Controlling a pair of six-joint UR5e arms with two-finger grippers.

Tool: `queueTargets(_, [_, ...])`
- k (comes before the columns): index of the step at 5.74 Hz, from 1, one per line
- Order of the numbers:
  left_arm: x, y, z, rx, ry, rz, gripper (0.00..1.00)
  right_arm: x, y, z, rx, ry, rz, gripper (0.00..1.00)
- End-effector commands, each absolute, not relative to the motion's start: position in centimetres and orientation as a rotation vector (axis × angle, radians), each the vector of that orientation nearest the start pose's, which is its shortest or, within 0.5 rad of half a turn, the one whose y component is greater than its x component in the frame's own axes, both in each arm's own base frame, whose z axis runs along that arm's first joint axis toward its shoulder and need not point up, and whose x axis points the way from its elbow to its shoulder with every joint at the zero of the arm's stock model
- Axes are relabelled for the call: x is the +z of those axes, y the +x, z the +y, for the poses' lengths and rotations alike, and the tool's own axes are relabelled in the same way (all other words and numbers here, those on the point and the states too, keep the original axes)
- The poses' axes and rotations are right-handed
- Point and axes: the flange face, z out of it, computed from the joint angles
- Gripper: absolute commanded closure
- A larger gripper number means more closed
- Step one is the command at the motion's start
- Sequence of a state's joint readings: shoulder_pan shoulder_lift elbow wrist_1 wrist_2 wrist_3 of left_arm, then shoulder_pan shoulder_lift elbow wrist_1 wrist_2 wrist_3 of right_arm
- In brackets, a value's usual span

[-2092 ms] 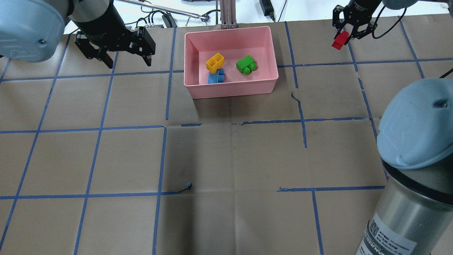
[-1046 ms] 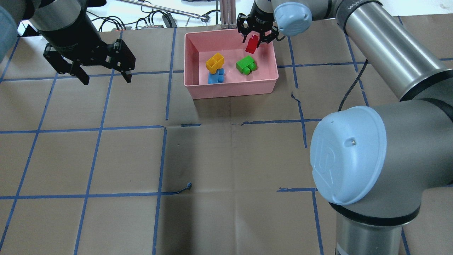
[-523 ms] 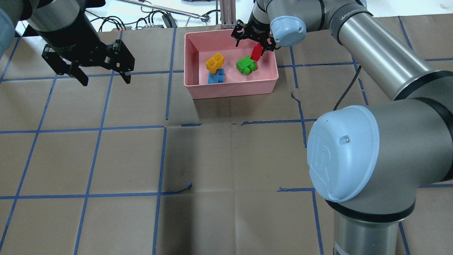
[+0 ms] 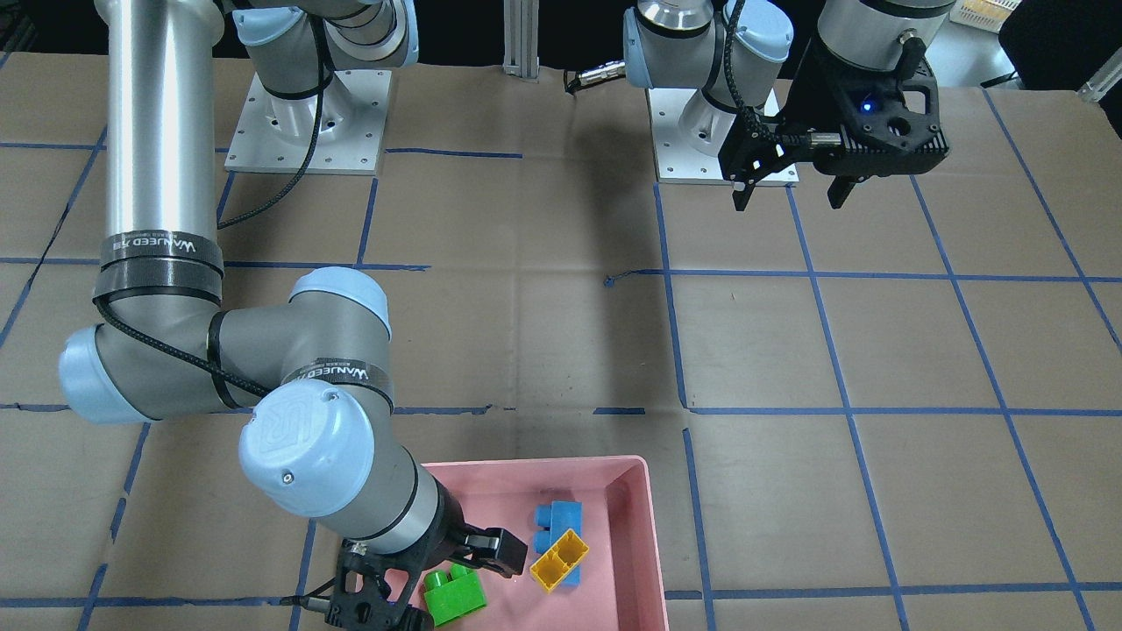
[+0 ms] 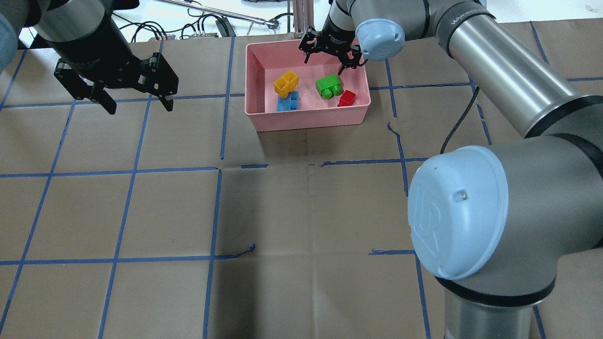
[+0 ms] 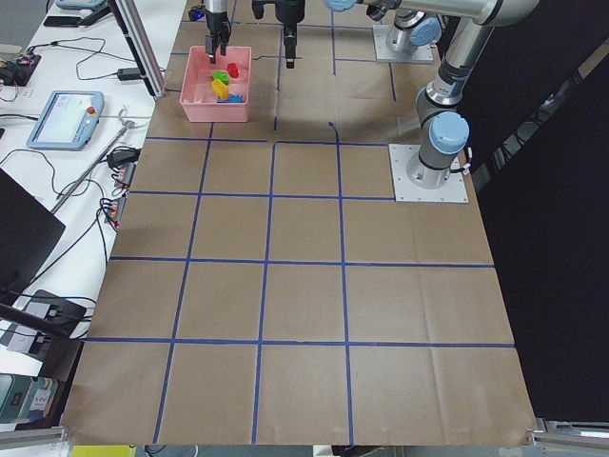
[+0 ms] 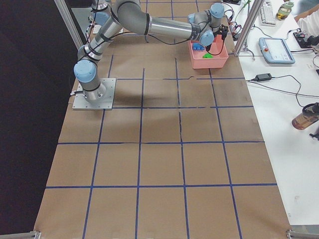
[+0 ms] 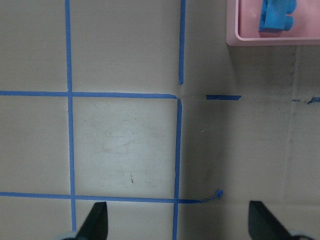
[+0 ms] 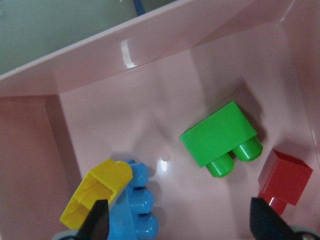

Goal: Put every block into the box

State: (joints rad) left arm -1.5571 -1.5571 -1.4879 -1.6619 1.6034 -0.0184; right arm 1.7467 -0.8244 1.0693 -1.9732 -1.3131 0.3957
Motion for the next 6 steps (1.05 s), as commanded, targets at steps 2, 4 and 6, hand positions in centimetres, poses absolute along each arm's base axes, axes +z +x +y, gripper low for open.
queueTargets(2, [53.0, -11.8, -48.2, 0.005, -0.069, 3.109, 0.01, 38.7, 25.4, -69.6, -0.072, 0.003, 3.127, 0.0])
queueTargets(4, [53.0, -11.7, -48.1, 0.007, -0.071, 3.107, 0.01, 44.7, 19.0, -64.7, 0.208, 0.067, 3.211, 0.0])
queueTargets(6, [53.1, -11.7, -48.0, 0.007, -0.071, 3.107, 0.01, 49.8, 15.8, -58.5, 0.312, 0.05, 3.19, 0.01])
